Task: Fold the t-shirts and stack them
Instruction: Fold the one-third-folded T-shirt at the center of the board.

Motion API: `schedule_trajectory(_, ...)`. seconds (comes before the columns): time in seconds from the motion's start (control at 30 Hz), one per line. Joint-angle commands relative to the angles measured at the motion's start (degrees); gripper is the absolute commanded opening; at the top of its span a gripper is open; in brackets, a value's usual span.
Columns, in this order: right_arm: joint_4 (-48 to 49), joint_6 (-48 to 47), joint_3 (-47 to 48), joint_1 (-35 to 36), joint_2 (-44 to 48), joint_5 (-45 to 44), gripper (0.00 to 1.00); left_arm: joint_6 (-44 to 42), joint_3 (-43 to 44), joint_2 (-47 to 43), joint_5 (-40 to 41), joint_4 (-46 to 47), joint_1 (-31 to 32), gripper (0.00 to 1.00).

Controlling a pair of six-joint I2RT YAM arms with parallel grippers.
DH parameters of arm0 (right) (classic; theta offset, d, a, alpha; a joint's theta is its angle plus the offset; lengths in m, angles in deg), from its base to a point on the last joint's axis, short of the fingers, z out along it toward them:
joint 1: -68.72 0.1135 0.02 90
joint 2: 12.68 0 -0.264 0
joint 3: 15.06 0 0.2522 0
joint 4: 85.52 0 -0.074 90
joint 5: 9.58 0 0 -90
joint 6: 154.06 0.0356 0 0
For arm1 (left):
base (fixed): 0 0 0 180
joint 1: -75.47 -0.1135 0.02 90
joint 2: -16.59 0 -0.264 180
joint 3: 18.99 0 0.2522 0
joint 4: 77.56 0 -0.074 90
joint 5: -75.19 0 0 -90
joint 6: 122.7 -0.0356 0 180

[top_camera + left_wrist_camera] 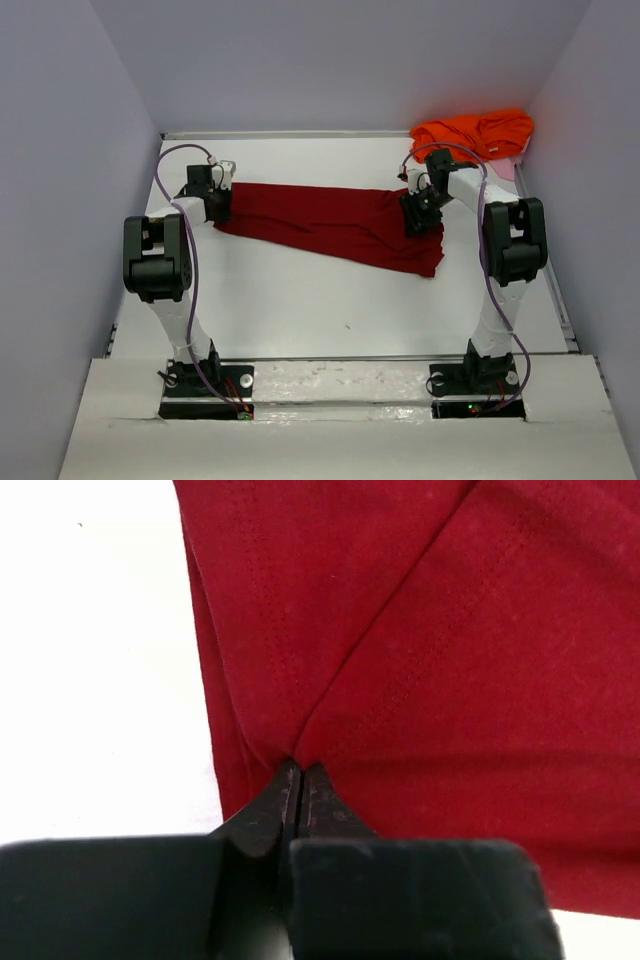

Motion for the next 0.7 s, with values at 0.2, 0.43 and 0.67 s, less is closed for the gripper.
schedule_trajectory(0.2,0.4,-0.7,-0.2,0.1,1.7,0.4,0.48,-0.4,0.7,-1.6,1.1,-0.1,0.3,0.0)
schedule_trajectory(0.43,0.6,-0.7,-0.3,0.1,1.3,-0.5,0.46,-2.5,0.5,-6.0,0.0,-6.4,0.3,0.0)
schedule_trajectory(0.67,0.7,-0.6,-0.2,0.1,1.4,-1.1,0.43,-5.7,-0.5,-13.2,-1.0,-12.2,0.2,0.0)
